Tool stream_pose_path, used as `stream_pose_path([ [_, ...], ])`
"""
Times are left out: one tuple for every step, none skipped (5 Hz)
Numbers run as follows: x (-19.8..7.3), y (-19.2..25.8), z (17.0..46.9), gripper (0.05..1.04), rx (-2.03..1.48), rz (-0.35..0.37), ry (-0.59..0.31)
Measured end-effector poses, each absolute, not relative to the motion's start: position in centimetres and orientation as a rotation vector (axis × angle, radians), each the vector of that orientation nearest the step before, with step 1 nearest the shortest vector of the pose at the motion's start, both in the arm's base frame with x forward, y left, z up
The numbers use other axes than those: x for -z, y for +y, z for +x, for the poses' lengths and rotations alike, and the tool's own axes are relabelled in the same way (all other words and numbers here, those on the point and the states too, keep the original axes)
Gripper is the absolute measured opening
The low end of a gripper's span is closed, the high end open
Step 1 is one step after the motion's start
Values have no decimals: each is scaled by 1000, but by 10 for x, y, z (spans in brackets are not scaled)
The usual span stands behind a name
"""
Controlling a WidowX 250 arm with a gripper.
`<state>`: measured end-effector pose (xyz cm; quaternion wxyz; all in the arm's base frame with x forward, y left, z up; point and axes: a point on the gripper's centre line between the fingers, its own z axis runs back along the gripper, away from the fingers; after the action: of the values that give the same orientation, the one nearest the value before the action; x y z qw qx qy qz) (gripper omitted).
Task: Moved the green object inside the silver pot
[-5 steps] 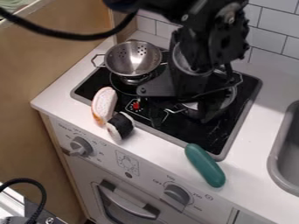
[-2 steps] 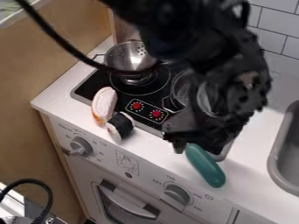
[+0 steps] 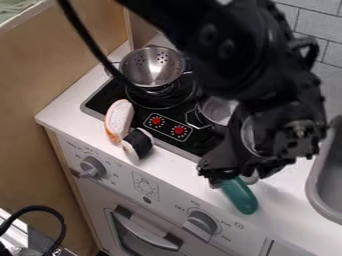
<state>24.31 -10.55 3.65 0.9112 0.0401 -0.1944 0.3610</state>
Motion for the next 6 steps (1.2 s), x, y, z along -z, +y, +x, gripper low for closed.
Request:
stream_pose_path([
  [-28, -110, 243, 996, -745, 87, -422],
  [-19, -111, 241, 996, -746, 98, -438],
  [-15, -114, 240, 996, -750, 92, -452],
  [-8, -114, 237, 996, -750, 93, -461],
  [-6, -112, 236, 948, -734, 86, -472],
  [-5, -110, 234, 688, -720, 68, -468],
])
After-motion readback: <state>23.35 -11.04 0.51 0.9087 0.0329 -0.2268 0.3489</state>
